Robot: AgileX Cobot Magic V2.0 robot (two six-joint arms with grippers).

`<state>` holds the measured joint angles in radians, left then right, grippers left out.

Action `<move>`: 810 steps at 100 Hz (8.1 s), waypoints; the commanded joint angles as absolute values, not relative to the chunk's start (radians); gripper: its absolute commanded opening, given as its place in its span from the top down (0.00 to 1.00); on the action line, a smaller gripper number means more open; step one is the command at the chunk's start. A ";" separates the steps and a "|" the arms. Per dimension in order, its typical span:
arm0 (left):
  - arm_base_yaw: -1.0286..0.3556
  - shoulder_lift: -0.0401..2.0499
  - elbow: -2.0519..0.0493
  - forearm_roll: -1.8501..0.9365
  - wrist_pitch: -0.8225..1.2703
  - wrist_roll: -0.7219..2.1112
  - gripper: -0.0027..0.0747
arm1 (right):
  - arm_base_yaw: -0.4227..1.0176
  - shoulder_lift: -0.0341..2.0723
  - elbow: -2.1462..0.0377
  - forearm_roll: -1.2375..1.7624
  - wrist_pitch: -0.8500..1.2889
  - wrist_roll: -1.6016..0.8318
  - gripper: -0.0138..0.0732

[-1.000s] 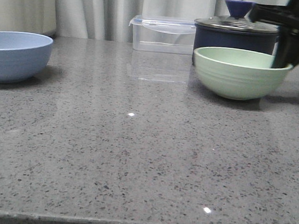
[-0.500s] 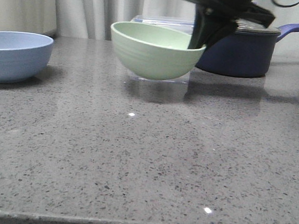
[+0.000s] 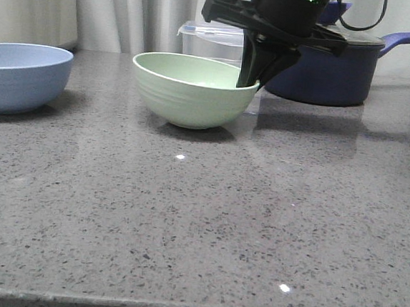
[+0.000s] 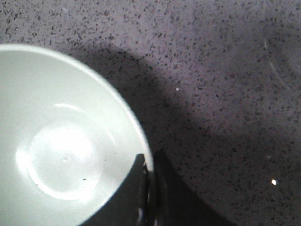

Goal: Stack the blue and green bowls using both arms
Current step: 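Lift the green bowl with the right gripper and move it toward the table center, then set the green bowl down, open the right gripper and hold beside it, then lower the left gripper onto the rim of the light blue bowl and grasp, then lift the blue bowl with the left gripper and carry it over the green bowl, then lower the blue bowl into the green bowl and open the left gripper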

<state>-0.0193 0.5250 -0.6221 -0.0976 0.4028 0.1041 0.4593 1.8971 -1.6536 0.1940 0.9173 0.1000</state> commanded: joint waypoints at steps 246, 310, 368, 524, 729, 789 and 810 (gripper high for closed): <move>-0.019 0.534 -0.657 -0.102 0.317 0.098 0.49 | 0.509 1.654 -1.354 0.249 0.746 0.078 0.90; -0.019 0.989 -0.995 -0.112 0.652 0.098 0.49 | 0.509 1.654 -1.354 0.249 0.749 0.078 0.90; -0.019 1.432 -1.232 -0.144 0.743 0.098 0.49 | 0.509 1.654 -1.354 0.249 0.750 0.078 0.90; -0.161 1.580 -1.580 -0.266 0.940 0.098 0.99 | 0.509 1.654 -1.354 0.249 0.750 0.078 0.90; -0.389 1.790 -1.820 -0.363 1.035 0.124 0.60 | 0.509 1.654 -1.354 0.249 0.751 0.078 0.90; -0.385 1.736 -1.820 -0.317 1.077 0.124 0.65 | 0.502 1.653 -1.354 0.248 0.802 0.079 0.90; -0.376 1.644 -1.767 -0.187 1.022 0.071 0.73 | 0.483 1.601 -1.344 0.186 0.839 0.079 0.90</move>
<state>-0.3786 1.7370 -1.7677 -0.2052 1.0937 0.0972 0.4952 1.6857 -1.3267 0.2154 0.8543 0.0900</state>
